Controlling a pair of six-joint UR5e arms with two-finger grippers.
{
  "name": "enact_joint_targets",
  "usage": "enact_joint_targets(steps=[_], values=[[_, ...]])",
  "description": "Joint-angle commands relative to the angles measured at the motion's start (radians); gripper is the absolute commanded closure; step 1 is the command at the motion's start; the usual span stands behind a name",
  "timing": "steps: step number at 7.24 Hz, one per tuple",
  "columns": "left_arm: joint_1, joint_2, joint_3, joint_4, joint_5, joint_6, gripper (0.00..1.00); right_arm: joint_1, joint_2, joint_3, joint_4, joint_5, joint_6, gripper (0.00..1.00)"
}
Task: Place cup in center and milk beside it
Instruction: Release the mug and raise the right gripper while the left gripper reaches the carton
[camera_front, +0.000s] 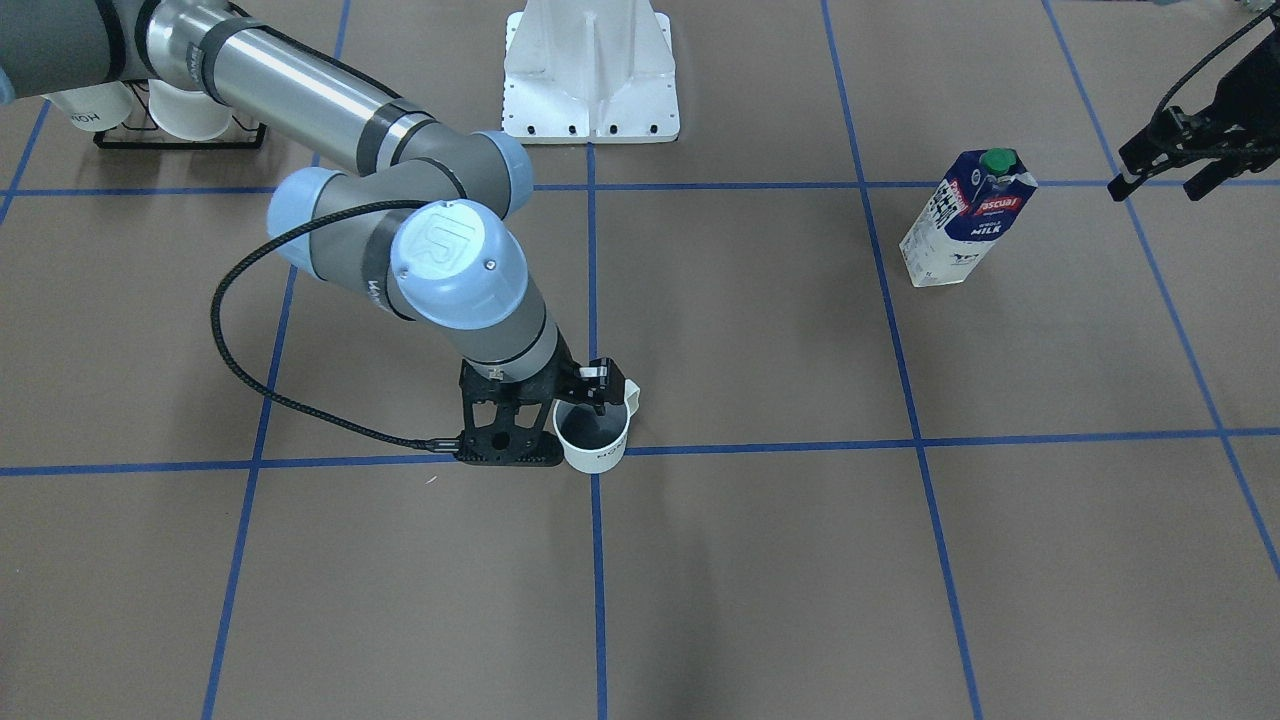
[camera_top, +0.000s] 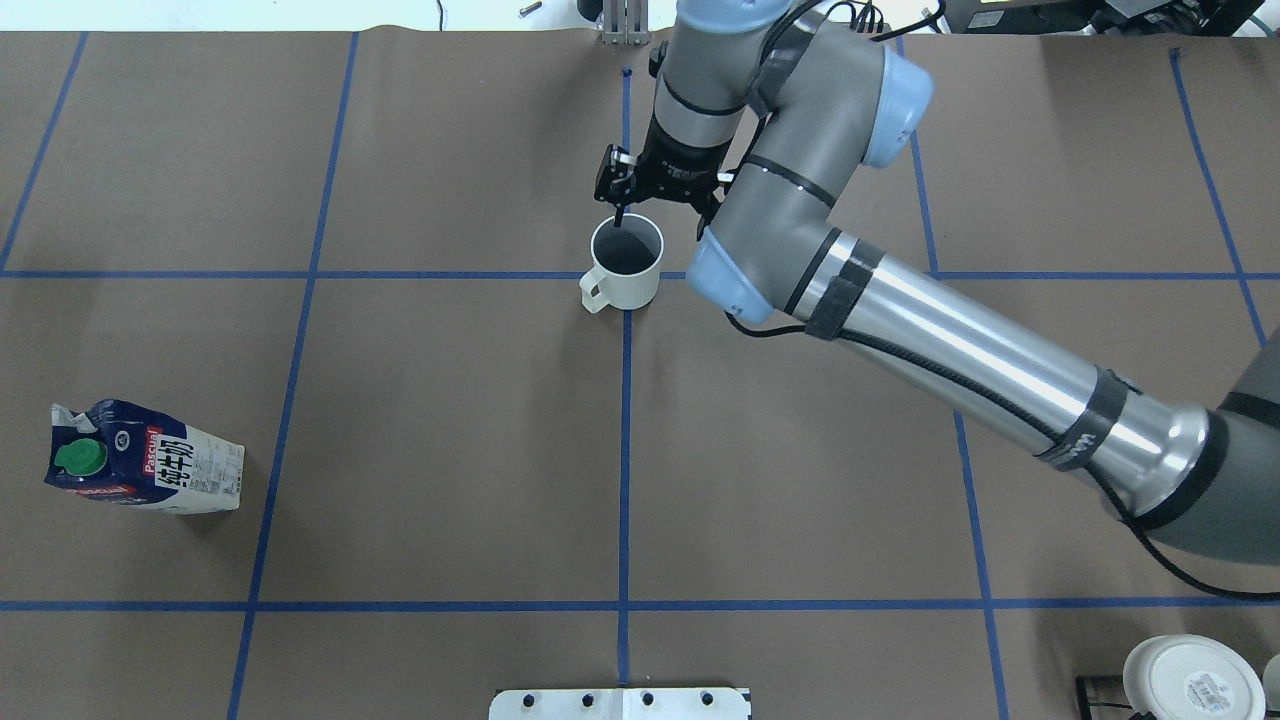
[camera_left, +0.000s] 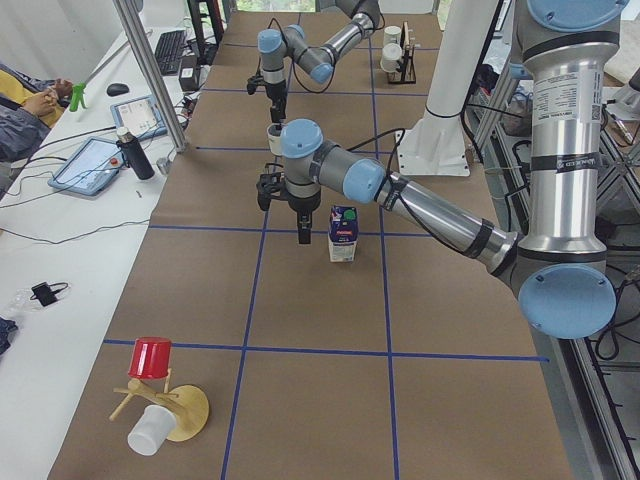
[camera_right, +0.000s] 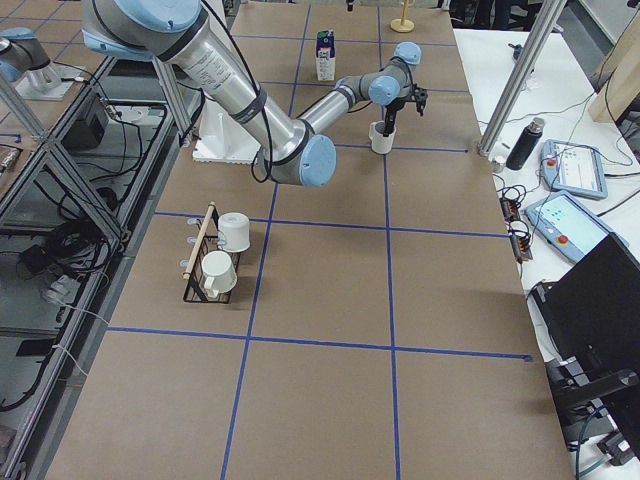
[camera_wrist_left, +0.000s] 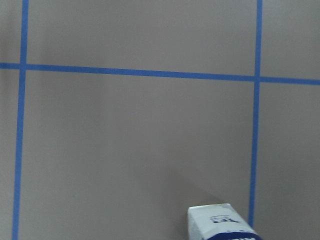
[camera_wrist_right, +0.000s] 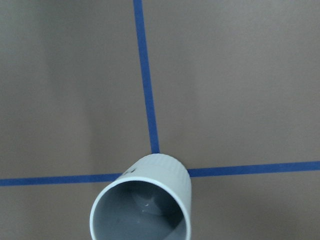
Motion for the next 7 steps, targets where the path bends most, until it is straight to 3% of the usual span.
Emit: enact_joint_targets(steps=[1,2,5,7], values=[[0.152,0.022,-0.063,-0.002,0.104,-0.157,0.02,0.113,-0.240,0.322,-0.074,0.065,-0.015,0.00],[0.212,0.030,-0.082,-0.002,0.144,-0.213,0.02,0.136,-0.334,0.419,-0.074,0.067,-0.025,0.00],[0.297,0.027,-0.093,-0.004,0.146,-0.270,0.02,0.138,-0.401,0.505,-0.078,0.062,-0.026,0.00],[0.318,0.018,-0.076,-0.009,0.148,-0.264,0.02,0.116,-0.429,0.509,-0.076,0.042,-0.028,0.00]])
